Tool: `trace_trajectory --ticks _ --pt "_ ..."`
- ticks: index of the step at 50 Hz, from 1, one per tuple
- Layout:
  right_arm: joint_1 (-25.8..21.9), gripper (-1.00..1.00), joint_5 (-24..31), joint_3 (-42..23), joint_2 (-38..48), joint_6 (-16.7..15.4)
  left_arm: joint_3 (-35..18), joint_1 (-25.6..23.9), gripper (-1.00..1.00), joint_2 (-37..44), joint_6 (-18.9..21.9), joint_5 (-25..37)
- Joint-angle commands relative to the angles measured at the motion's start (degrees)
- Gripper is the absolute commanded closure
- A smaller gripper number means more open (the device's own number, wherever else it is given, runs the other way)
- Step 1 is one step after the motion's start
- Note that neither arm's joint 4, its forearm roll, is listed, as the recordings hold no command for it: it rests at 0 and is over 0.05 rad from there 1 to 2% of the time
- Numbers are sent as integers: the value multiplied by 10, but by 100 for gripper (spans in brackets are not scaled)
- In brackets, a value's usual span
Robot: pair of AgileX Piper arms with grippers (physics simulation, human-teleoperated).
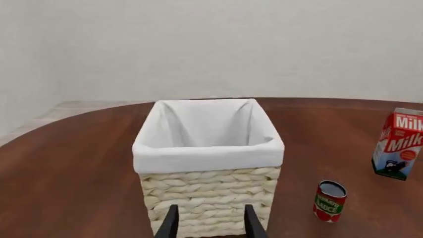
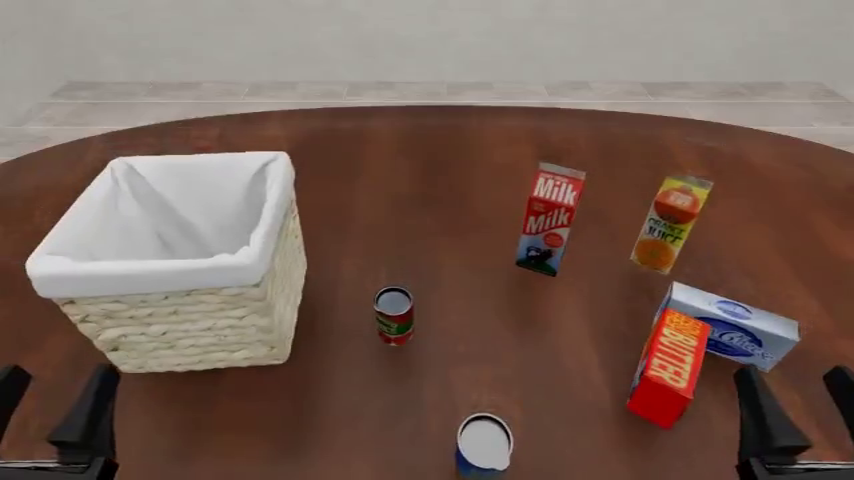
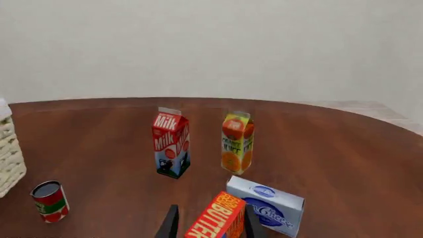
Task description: Pick up the tomato sauce, and put it in the basket.
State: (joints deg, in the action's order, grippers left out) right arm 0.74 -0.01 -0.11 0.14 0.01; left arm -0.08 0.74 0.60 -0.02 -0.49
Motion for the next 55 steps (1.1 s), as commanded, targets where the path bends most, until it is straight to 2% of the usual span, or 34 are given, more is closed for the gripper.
trace_trajectory --ticks 1,14,15,16,34,35,36,37,39,41,42,45,47,48,52,53,55 --pt "-7 -100 -2 -1 4 0 -1 -7 -100 -1 0 4" --pt "-7 -100 -5 -1 7 0 -1 -7 -100 0 0 2" --pt "-7 -100 -8 -1 10 0 -14 5 -100 -4 5 10" --pt "-7 -100 -6 -1 8 0 -2 -7 -100 0 0 3" --pt "-8 -100 -5 -1 7 -1 1 -17 -100 15 -3 -7" --pt "-8 -100 -5 -1 7 0 1 -21 -100 80 6 -43" --pt "-7 -100 -5 -1 7 0 0 -14 -100 189 -13 -104" --pt "-7 -100 -5 -1 7 0 1 -19 -100 197 -15 -111" --pt "-7 -100 -5 -1 7 0 -11 -20 -100 162 -37 -76" --pt "-7 -100 -5 -1 7 0 -45 -27 -100 122 -17 -12" --pt "-7 -100 -5 -1 7 0 -54 -33 -100 146 -33 -1" --pt "-8 -100 -5 -1 7 0 -74 -36 -100 152 -22 46" --pt "-7 -100 -5 -1 8 0 -104 -30 -100 108 -23 118" --pt "-7 -100 -5 -1 7 0 -111 -33 -100 107 -45 136" --pt "-7 -100 -5 -1 7 0 -134 -69 -100 126 -89 189" --pt "-7 -100 -5 -1 7 0 -137 -87 -100 155 -129 199" --pt "-7 -100 -5 -1 7 0 -141 -111 -100 171 -165 209"
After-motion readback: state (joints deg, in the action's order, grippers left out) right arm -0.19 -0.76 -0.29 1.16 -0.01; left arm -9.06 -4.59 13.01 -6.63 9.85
